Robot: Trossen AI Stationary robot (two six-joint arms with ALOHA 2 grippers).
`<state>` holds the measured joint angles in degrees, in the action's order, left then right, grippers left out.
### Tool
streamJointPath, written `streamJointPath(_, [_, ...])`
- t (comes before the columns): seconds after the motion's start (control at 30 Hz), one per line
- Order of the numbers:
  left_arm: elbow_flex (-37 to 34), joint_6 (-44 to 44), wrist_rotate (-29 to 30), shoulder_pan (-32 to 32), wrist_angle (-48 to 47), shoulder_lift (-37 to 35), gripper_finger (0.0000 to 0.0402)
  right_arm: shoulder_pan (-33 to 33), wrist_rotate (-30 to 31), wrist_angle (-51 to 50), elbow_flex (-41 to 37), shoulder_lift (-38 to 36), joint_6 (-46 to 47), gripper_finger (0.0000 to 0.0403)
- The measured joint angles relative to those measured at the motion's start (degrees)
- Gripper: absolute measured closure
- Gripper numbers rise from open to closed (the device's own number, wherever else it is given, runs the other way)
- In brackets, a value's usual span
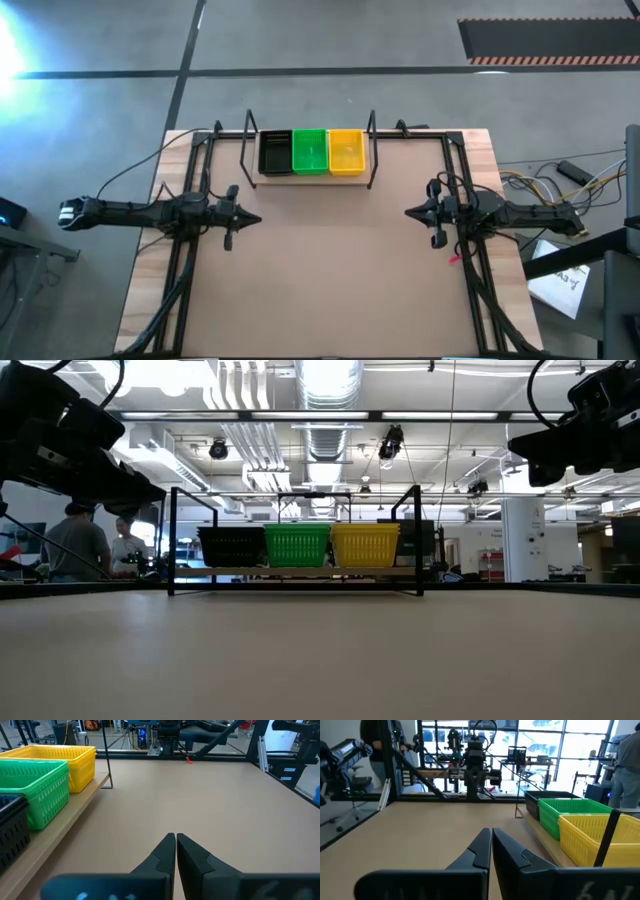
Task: Stack baskets on shelf by color
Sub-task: Return to Home Position
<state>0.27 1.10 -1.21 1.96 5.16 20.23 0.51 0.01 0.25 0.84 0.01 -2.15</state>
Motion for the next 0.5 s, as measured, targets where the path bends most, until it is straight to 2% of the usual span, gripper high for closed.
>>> streamJointPath(0.5, [0.00, -0.02, -0.12, 0.02, -0.01, 0.00, 0.0402, 0.00, 0.17, 0.98, -0.08, 2.69, 0.14, 0.0394])
